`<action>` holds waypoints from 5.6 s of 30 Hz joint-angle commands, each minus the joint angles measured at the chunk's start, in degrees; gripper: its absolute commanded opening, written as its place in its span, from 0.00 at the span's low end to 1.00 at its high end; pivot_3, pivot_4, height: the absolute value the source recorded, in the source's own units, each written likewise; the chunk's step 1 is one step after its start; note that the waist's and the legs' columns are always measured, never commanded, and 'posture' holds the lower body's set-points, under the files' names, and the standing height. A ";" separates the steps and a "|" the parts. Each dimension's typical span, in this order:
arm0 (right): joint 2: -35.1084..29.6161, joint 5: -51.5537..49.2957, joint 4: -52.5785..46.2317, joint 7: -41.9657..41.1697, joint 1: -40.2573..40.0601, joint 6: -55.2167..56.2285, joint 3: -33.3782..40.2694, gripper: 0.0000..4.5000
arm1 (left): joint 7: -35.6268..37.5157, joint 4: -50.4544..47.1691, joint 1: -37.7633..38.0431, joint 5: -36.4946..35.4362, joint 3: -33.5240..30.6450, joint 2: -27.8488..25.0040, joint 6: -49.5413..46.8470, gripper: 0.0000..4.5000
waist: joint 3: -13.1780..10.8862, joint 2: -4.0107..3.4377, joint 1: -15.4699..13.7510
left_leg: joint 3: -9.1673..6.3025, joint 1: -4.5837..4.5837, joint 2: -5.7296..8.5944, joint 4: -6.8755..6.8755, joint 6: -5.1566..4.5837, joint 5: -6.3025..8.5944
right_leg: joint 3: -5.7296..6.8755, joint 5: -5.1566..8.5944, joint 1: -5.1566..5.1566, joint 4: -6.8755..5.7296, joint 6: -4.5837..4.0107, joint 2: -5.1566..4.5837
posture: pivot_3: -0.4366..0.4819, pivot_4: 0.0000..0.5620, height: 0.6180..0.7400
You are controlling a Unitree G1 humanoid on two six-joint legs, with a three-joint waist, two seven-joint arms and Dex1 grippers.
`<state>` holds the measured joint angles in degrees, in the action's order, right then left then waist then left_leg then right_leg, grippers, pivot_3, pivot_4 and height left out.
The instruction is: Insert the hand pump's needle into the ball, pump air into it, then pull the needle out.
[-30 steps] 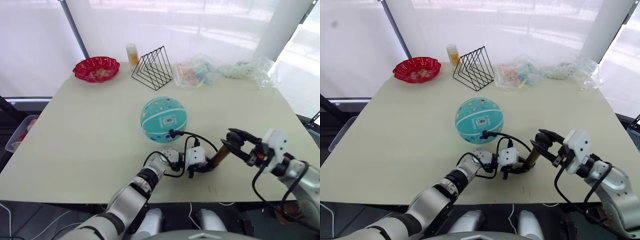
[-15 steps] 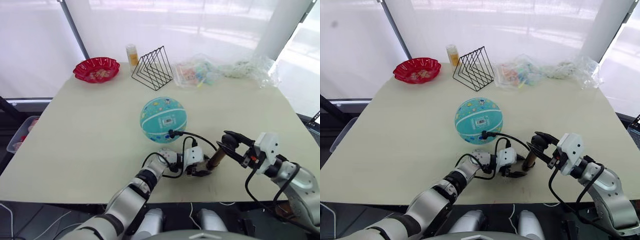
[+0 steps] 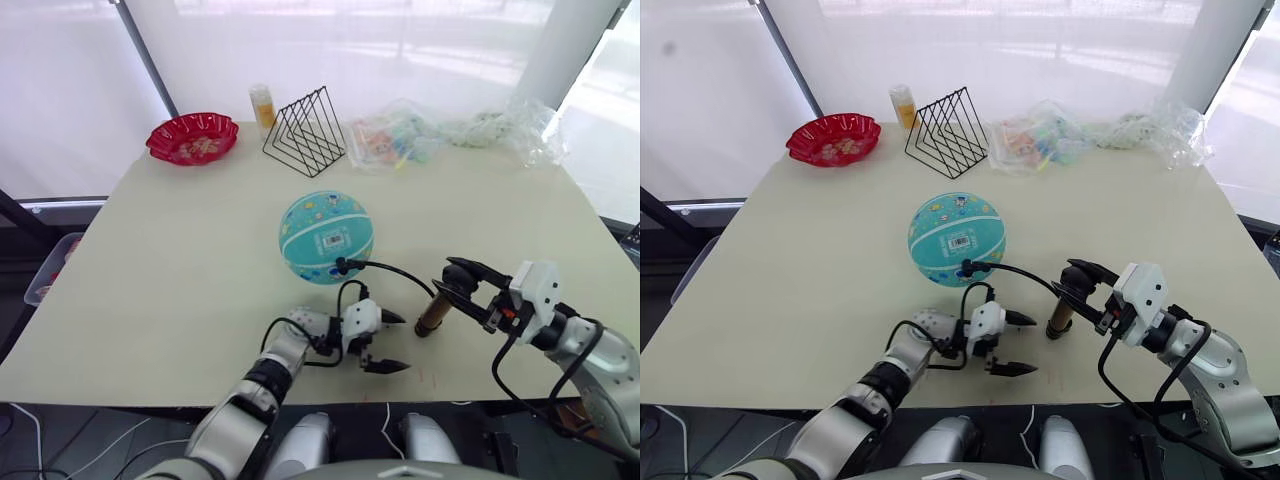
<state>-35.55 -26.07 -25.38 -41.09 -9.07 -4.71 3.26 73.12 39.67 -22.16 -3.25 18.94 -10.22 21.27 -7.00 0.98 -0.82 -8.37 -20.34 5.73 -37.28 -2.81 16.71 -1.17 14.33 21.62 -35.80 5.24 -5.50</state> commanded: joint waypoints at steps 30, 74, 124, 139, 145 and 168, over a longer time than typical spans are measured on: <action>-6.13 -2.86 -0.10 -0.94 9.13 -8.71 9.24 0.36 | 4.94 -42.32 16.03 -24.90 -16.73 -22.87 -18.26 1.00 | -1.80 -1.03 -0.16 | 0.04 -0.54 0.08 -0.11 0.12 -0.08 | 0.00 -0.13 0.51 0.00 -0.19 -0.30 | 0.48 0.27 1.00; -14.64 45.24 32.46 5.48 25.20 58.27 -15.31 0.99 | 6.56 -43.22 15.00 -25.06 -16.16 -22.05 -18.58 1.00 | -1.92 -1.04 0.40 | 0.65 -1.39 -0.25 -0.31 0.98 -0.64 | -0.45 -0.47 2.07 -1.03 -0.74 0.34 | 0.48 0.27 1.00; -5.97 -11.56 -4.46 -8.08 -15.18 11.26 12.87 0.99 | -27.12 -46.82 -6.46 -20.73 -16.55 -21.43 -49.24 1.00 | -2.07 -0.75 0.03 | 0.66 -1.35 -0.79 -1.10 1.20 -0.76 | -0.45 -0.90 1.75 -1.14 -0.91 0.91 | 0.48 0.27 1.00; -6.33 0.38 -1.25 -3.44 12.76 -4.43 -2.26 0.99 | -26.18 -37.61 -7.54 -13.64 -12.12 -18.26 -45.06 1.00 | -1.99 -0.83 -0.29 | 0.60 -1.32 -0.79 -1.13 1.33 -0.87 | -0.36 -1.06 1.71 -1.16 -0.99 0.91 | 0.48 0.27 1.00; -4.52 11.19 7.08 -4.99 26.49 -2.45 -10.80 0.99 | -25.52 -37.04 -7.59 -12.94 -11.48 -17.19 -44.21 1.00 | -1.97 -0.81 -0.26 | 0.58 -1.33 -0.78 -1.15 1.32 -1.01 | -0.30 -1.21 1.70 -1.16 -0.99 0.90 | 0.48 0.27 1.00; 2.26 36.33 33.20 -6.00 45.12 23.42 -22.13 0.87 | -25.37 -36.88 -6.98 -12.54 -11.66 -15.36 -44.47 1.00 | -1.96 -0.83 -0.34 | 0.43 -1.33 -0.74 -1.13 1.46 -1.13 | -0.18 -1.27 1.72 -1.16 -1.04 0.90 | 0.48 0.27 1.00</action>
<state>-33.29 10.41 8.42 -47.68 34.34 17.14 -19.74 46.95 0.67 -31.05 -16.88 4.22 -26.29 -20.86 -8.96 0.14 -1.16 -7.94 -21.67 4.98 -38.42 -1.35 15.58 -1.35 13.06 23.34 -36.96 4.19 -4.60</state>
